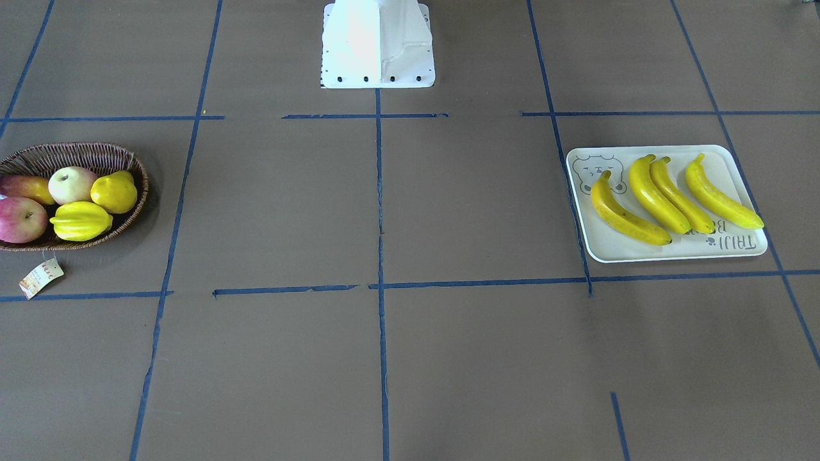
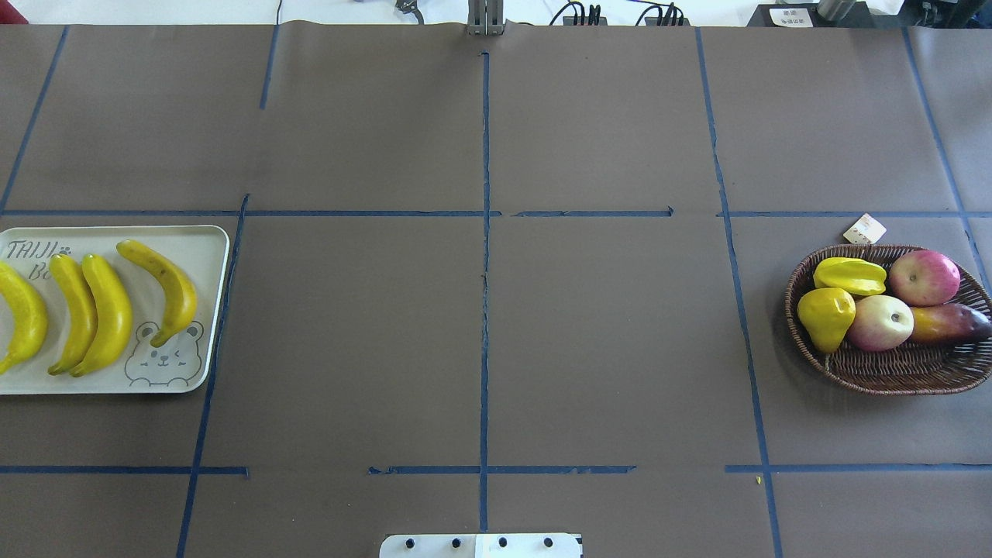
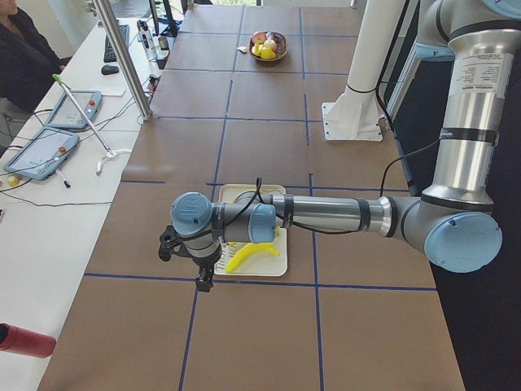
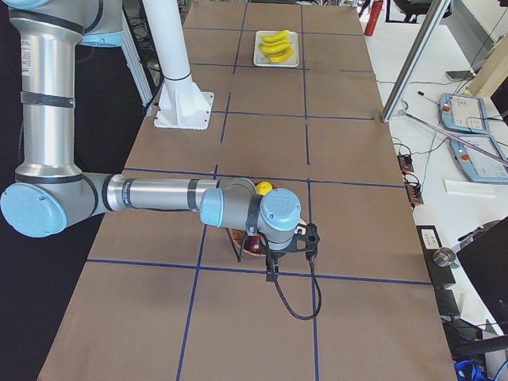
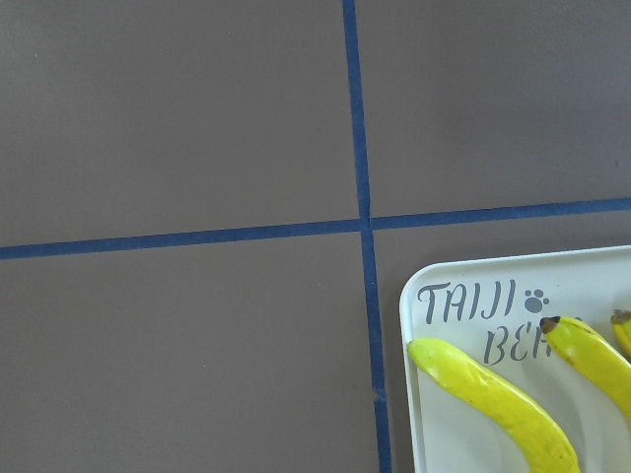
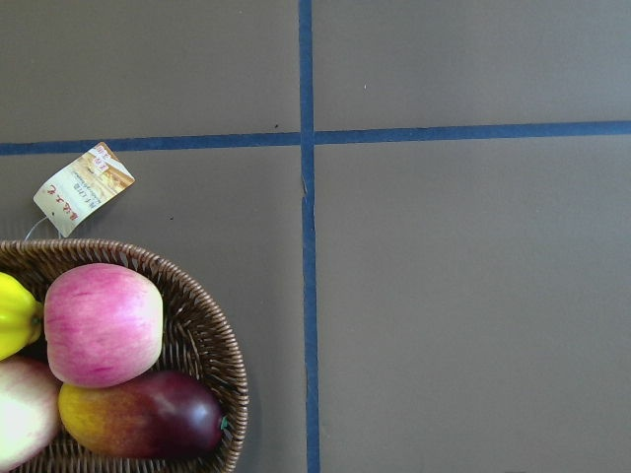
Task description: Transfer all bananas from basket to plate
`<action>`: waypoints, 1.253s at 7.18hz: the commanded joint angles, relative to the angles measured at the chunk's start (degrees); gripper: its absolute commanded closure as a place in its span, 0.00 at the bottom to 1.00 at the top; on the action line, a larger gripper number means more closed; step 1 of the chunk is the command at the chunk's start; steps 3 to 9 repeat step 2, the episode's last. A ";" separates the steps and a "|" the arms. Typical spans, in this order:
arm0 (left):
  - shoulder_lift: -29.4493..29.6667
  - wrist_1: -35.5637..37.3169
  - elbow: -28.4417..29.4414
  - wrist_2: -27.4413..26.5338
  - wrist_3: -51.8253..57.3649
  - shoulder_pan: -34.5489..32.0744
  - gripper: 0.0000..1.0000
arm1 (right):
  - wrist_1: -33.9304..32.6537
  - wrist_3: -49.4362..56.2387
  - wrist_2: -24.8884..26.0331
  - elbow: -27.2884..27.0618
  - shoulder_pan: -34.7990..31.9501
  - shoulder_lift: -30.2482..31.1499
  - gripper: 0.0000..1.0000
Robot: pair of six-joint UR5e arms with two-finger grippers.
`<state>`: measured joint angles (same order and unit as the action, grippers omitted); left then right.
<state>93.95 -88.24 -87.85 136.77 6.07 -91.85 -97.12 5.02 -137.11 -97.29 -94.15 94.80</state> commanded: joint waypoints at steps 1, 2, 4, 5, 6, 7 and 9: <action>0.09 0.00 0.05 -0.01 0.00 0.00 0.00 | 0.00 -0.01 0.00 0.00 0.02 -0.05 0.00; 0.09 0.00 0.05 -0.01 0.00 0.09 0.00 | 0.00 -0.01 0.00 -0.09 -0.07 -0.14 0.00; 0.09 0.00 0.05 -0.01 0.00 0.09 0.00 | 0.00 -0.01 0.00 -0.09 -0.07 -0.14 0.00; 0.09 0.00 0.05 -0.01 0.00 0.09 0.00 | 0.00 -0.01 0.00 -0.09 -0.07 -0.14 0.00; 0.09 0.00 0.05 -0.01 0.00 0.09 0.00 | 0.00 -0.01 0.00 -0.09 -0.07 -0.14 0.00; 0.09 0.00 0.05 -0.01 0.00 0.09 0.00 | 0.00 -0.01 0.00 -0.09 -0.07 -0.14 0.00; 0.09 0.00 0.05 -0.01 0.00 0.09 0.00 | 0.00 -0.01 0.00 -0.09 -0.07 -0.14 0.00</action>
